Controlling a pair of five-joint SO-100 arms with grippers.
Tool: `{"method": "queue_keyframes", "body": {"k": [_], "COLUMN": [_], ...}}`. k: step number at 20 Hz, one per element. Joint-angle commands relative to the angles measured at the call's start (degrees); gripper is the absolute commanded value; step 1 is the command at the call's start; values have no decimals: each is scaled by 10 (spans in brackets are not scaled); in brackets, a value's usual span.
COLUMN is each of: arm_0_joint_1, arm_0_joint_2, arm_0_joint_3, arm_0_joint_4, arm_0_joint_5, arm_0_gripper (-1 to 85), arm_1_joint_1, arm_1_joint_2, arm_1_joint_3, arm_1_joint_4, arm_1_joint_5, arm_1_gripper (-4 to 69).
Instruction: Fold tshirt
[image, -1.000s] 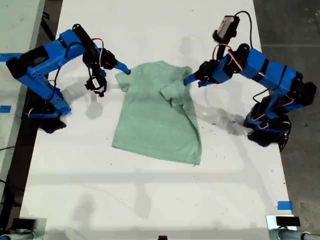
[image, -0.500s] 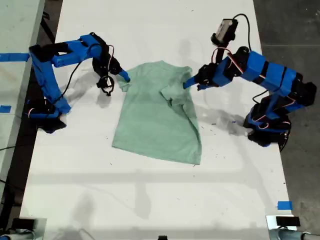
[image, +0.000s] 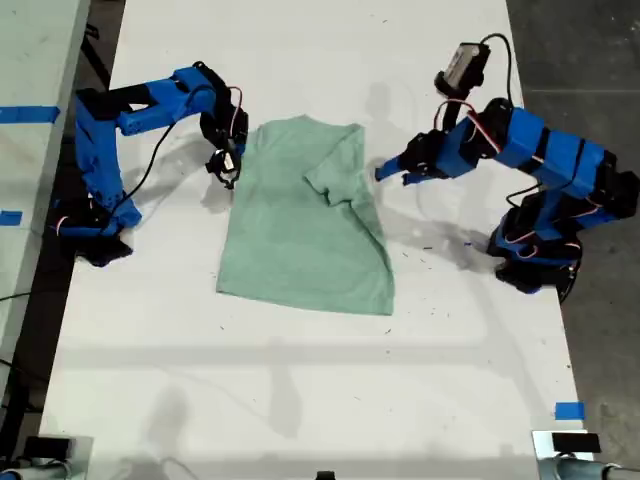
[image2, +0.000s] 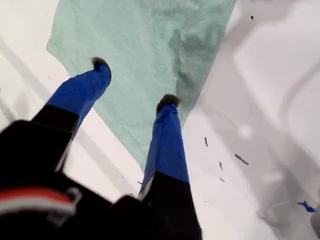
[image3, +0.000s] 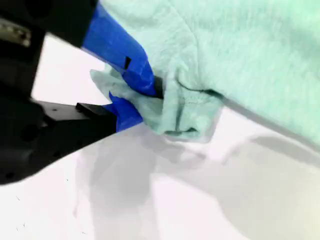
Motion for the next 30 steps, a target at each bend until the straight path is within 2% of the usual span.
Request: {"method": "queue_keyframes", "body": {"k": [1,6,9,15,20,21,22,23,25,30], "arm_0_joint_1": [17,75,135,210,197,191,188,189,193,200], "arm_0_joint_2": [46,217,225,29,-156,-173,-177,-169,-112,117], "arm_0_joint_3": [10,14,-62,-292,-404,-408,-408,-408,-402,-303], "arm_0_joint_4": [0,5,-1,-12,-65,-68,-61,-40,24,208], "arm_0_joint_5": [7,11,24,33,33,46,58,70,73,41], "arm_0_gripper": [1,1,1,1,3,45,200,255,292,249], "arm_1_joint_1": [-9,-5,-4,-13,-33,-37,-38,-38,-36,-47], "arm_1_joint_2": [37,73,80,87,139,153,167,178,190,193], "arm_1_joint_3": [4,44,59,77,127,142,155,164,175,177], "arm_1_joint_4": [1,-6,-13,-21,-21,-21,-21,-21,-21,-13], "arm_1_joint_5": [9,15,15,28,55,62,64,66,64,62], "arm_1_gripper": [194,191,190,189,186,186,186,186,186,194]}}
